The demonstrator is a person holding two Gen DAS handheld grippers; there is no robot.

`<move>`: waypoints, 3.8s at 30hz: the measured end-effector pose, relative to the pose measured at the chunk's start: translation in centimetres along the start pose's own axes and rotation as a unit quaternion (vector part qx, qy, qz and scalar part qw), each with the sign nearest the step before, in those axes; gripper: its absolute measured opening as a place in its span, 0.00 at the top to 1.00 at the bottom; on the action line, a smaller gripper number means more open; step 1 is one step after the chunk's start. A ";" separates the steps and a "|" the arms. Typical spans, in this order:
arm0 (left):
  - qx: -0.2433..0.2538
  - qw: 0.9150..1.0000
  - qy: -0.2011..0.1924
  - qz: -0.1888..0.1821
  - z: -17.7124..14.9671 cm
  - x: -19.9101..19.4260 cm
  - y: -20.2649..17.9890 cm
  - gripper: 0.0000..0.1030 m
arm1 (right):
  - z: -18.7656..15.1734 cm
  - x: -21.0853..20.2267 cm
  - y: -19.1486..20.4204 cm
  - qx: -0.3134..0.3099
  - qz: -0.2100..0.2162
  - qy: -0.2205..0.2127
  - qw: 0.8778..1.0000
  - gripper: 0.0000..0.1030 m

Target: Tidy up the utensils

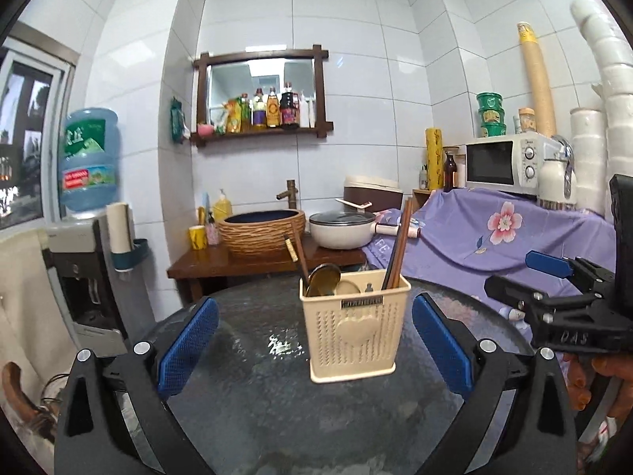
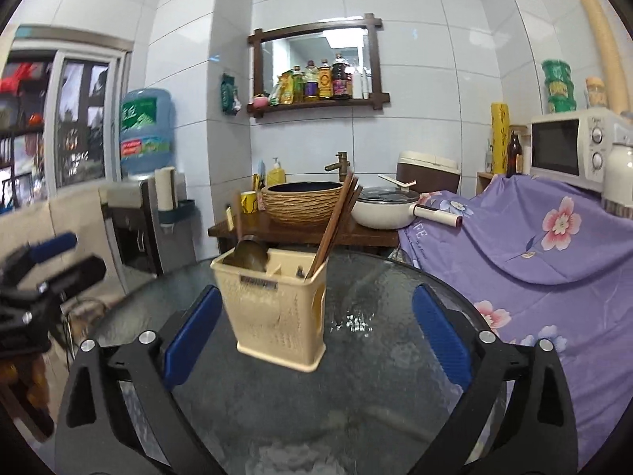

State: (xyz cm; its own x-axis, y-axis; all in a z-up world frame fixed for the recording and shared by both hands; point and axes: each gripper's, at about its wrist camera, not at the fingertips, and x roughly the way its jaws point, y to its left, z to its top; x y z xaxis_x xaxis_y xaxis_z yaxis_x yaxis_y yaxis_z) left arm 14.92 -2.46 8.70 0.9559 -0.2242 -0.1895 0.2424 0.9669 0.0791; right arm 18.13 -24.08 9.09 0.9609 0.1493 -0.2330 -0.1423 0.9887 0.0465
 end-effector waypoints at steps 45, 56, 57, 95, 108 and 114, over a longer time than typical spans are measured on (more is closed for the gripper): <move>-0.049 0.995 0.031 0.085 -10.8 -11.8 -0.9 0.06 | -12.9 -14.0 5.2 -0.029 -0.030 0.014 0.999 0.06; -0.042 0.995 0.030 0.080 -10.8 -11.8 -1.5 0.06 | -12.8 -14.0 4.6 -0.019 -0.031 0.016 0.999 0.06; -0.042 0.995 0.030 0.081 -10.7 -11.8 -1.6 0.06 | -12.8 -14.0 4.6 -0.019 -0.030 0.016 0.999 0.06; -0.029 0.996 0.039 0.076 -10.8 -11.5 -2.2 0.06 | -12.9 -13.9 4.5 -0.017 -0.025 0.024 0.999 0.06; -0.039 0.995 0.046 0.078 -10.8 -11.4 -1.8 0.06 | -13.0 -13.7 4.6 -0.017 -0.025 0.029 0.999 0.06; -0.041 0.995 0.049 0.077 -10.7 -11.3 -1.8 0.06 | -13.1 -13.7 4.7 -0.016 -0.024 0.032 0.999 0.06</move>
State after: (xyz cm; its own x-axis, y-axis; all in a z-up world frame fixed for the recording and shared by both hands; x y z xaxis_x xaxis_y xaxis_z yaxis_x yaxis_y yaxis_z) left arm 1.88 -0.30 0.19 0.9587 -0.0641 -0.2771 0.0770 0.9964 0.0360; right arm 1.18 -21.33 -0.22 0.9501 0.1003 -0.2955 -0.1040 0.9946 0.0030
